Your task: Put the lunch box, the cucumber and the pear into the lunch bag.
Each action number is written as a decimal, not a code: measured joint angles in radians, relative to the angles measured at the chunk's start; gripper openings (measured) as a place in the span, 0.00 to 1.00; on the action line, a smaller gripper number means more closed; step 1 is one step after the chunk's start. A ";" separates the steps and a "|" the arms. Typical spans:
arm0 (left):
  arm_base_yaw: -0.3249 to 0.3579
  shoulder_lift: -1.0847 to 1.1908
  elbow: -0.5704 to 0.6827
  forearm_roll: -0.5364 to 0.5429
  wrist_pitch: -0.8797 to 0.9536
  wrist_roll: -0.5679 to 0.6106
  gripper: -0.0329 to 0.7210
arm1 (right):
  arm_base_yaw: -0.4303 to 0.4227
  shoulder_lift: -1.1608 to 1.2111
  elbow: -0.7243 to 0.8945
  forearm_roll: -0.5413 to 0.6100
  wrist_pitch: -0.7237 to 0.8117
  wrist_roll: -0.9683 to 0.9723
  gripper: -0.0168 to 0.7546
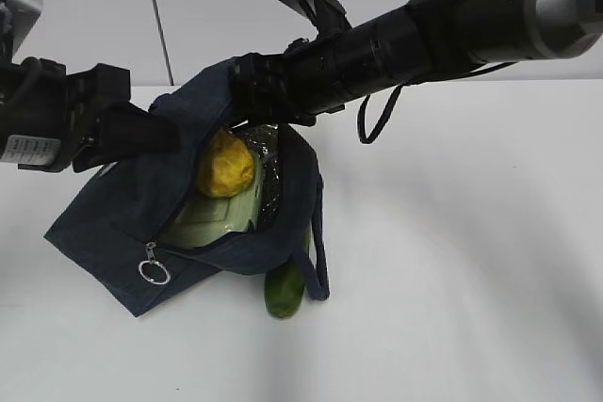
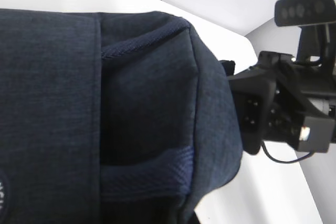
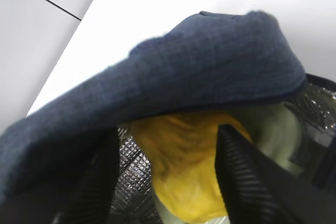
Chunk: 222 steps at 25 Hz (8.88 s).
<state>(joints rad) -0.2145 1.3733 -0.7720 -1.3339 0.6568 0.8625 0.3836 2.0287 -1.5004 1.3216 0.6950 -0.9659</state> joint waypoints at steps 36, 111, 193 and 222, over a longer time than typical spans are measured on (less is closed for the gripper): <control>0.098 0.000 0.000 0.004 0.068 -0.181 0.04 | -0.042 -0.175 0.063 -0.887 0.191 0.597 0.58; 0.367 0.169 -0.008 0.278 -0.103 -0.375 0.04 | 0.060 0.151 -0.105 -0.990 0.110 0.936 0.79; 0.367 0.169 -0.008 0.274 -0.102 -0.375 0.04 | 0.092 0.075 -0.189 -1.211 0.413 0.961 0.42; 0.367 0.169 -0.008 0.274 -0.098 -0.375 0.04 | 0.092 -0.100 -0.272 -0.982 0.317 0.904 0.41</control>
<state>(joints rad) 0.1525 1.5421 -0.7802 -1.0603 0.5591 0.4879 0.4757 1.9291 -1.7723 0.3395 1.0120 -0.0619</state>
